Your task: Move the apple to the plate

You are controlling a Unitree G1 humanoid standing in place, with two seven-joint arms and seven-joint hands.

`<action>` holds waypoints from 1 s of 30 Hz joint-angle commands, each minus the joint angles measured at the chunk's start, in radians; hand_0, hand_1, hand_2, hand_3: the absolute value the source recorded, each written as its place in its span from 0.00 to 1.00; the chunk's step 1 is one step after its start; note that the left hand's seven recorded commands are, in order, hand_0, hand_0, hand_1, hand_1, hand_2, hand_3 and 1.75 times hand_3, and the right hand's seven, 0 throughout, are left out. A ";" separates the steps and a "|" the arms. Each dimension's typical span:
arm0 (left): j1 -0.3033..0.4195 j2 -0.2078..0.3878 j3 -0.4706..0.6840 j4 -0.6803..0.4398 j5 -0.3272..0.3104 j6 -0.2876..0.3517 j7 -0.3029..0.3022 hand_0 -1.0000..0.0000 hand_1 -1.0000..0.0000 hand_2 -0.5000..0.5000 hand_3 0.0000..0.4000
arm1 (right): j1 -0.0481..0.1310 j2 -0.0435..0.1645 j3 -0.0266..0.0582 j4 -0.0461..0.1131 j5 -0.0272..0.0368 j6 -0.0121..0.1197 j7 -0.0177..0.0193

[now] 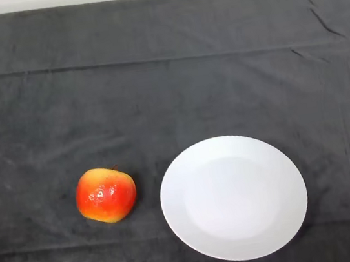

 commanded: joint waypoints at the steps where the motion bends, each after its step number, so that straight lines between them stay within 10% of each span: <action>1: -0.005 0.045 -0.027 -0.065 0.002 0.012 0.003 1.00 1.00 0.50 0.00 | -0.016 -0.025 -0.0002 0.004 0.0194 -0.008 0.0015; 30: 0.024 0.016 -0.195 -0.378 0.094 0.247 0.022 1.00 1.00 0.50 0.00 | -0.015 -0.023 0.0011 -0.001 0.0188 -0.008 -0.0009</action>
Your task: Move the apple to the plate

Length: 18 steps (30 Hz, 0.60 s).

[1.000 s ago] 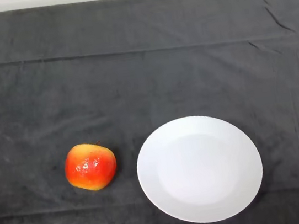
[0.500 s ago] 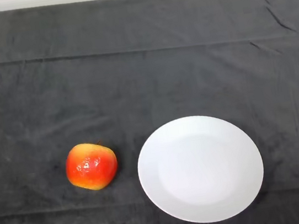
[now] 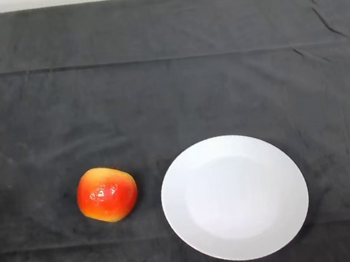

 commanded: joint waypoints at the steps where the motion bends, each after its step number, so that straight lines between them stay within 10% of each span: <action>1: 0.016 0.015 -0.024 -0.090 0.029 0.026 0.003 1.00 1.00 0.50 0.00 | -0.015 -0.023 0.0011 -0.002 0.0188 -0.008 -0.0010; 18: -0.007 0.005 -0.191 -0.189 0.102 0.152 -0.012 1.00 1.00 0.50 0.00 | -0.013 -0.021 0.0021 -0.006 0.0184 -0.007 -0.0030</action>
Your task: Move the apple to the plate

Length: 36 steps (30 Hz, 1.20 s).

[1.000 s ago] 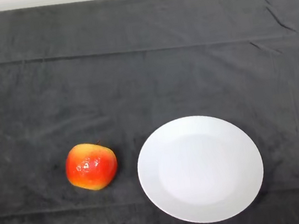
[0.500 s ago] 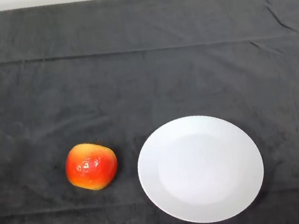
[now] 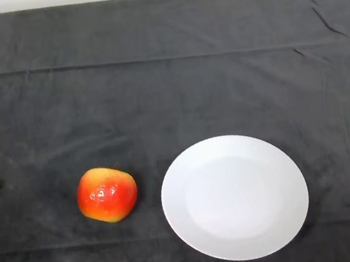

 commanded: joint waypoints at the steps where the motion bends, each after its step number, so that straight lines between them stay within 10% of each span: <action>1: -0.009 0.005 -0.016 -0.065 0.040 0.020 -0.010 1.00 1.00 0.50 0.00 | -0.013 -0.021 0.0022 -0.006 0.0184 -0.007 -0.0030; 36: -0.127 -0.037 -0.395 -0.043 0.106 0.150 -0.033 1.00 1.00 0.50 0.00 | -0.012 -0.019 0.0032 -0.011 0.0184 -0.006 -0.0057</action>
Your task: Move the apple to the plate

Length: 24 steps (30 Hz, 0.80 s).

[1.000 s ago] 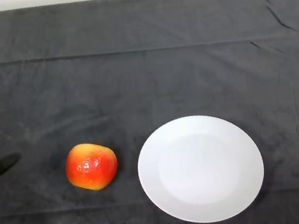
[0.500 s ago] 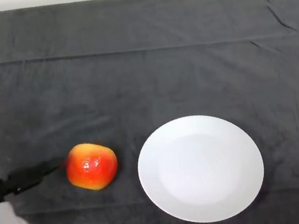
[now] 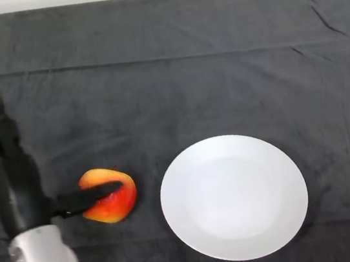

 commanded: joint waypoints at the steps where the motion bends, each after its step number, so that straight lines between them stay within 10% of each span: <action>1: -0.045 -0.006 -0.024 -0.006 0.016 0.010 0.004 1.00 1.00 0.50 0.00 | -0.012 -0.019 0.0025 -0.011 0.0184 -0.006 -0.0054; 24: -0.062 0.043 -0.195 0.051 -0.022 0.099 -0.145 1.00 1.00 0.50 0.00 | -0.012 -0.019 0.0026 -0.011 0.0187 -0.006 -0.0057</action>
